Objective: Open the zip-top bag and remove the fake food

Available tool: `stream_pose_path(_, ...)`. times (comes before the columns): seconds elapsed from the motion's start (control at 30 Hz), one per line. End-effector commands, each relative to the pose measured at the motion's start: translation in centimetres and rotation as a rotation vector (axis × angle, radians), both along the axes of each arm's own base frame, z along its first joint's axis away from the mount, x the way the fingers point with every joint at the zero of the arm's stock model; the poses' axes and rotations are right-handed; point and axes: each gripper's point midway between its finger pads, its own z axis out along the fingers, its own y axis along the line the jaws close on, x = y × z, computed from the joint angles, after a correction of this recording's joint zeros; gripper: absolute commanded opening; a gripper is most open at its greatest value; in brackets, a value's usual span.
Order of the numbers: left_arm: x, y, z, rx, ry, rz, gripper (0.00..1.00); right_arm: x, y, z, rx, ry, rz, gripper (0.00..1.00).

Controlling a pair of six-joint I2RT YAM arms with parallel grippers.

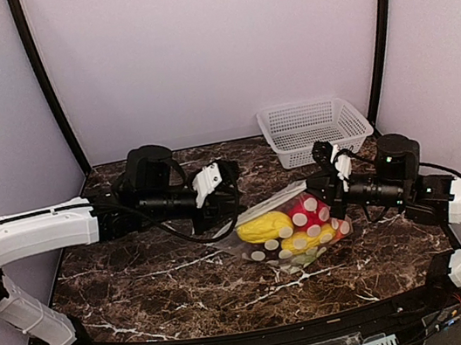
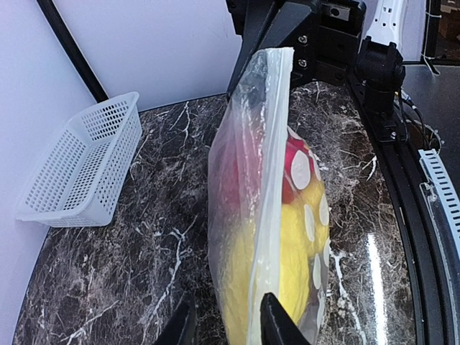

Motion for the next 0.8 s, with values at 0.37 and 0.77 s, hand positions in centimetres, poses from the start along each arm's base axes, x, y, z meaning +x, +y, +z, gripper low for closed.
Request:
stream_pose_path(0.37, 0.9, -1.3, -2.2, 0.079, -0.007, -0.015, 0.2, -0.3, -0.1, 4.2, 0.095, -0.085, 0.009, 0.0)
stream_pose_path(0.77, 1.4, -2.0, -2.6, 0.074, -0.017, -0.018, 0.01, -0.4, -0.1, 3.9, 0.086, -0.085, 0.02, 0.0)
